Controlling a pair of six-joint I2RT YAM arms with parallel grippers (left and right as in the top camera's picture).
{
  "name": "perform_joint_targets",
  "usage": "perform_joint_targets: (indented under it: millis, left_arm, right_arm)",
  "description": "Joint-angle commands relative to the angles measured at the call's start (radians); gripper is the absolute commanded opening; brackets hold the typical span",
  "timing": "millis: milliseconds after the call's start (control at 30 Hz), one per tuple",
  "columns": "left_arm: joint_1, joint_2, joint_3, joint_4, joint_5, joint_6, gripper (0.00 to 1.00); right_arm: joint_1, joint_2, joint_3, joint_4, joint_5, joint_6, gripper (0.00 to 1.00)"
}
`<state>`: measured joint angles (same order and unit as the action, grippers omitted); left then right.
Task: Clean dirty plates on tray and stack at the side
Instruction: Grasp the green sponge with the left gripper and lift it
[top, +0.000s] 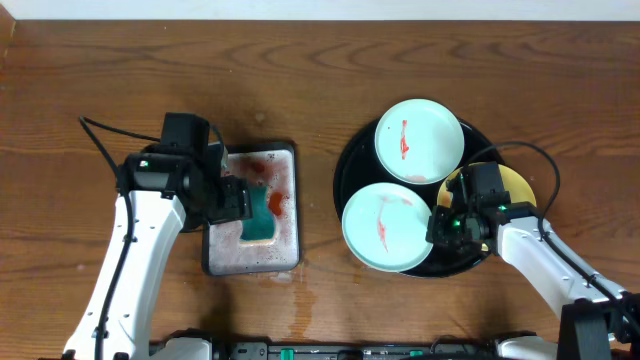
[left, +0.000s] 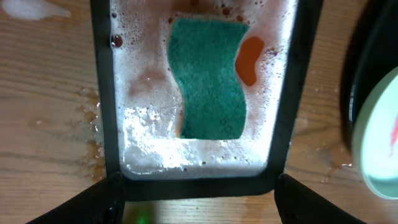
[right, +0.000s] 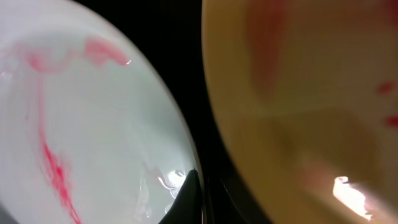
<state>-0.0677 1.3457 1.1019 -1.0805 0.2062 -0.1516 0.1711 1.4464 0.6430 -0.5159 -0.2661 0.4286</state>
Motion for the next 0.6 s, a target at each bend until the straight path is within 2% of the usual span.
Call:
perform_joint_targets:
  millis: [0, 133, 300, 433, 567]
  left_arm:
    - [-0.002, 0.007, -0.049, 0.031, -0.008, 0.017, 0.77]
    - [-0.002, 0.007, -0.095, 0.082, -0.008, 0.016, 0.77]
    - [-0.002, 0.007, -0.169, 0.195, -0.008, -0.050, 0.72]
    - [-0.002, 0.007, -0.259, 0.296, -0.008, -0.111, 0.70]
    - [-0.002, 0.007, -0.367, 0.454, 0.034, -0.138, 0.60]
  right_arm:
    - [0.006, -0.002, 0.057, 0.003, 0.126, 0.011, 0.01]
    - [0.006, -0.002, 0.067, 0.016, 0.246, 0.010, 0.01]
    - [0.016, -0.002, 0.066, 0.019, 0.180, -0.065, 0.01]
    - [0.037, -0.002, 0.066, 0.017, 0.167, -0.070, 0.01]
    - [0.053, -0.002, 0.066, 0.016, 0.157, -0.070, 0.01]
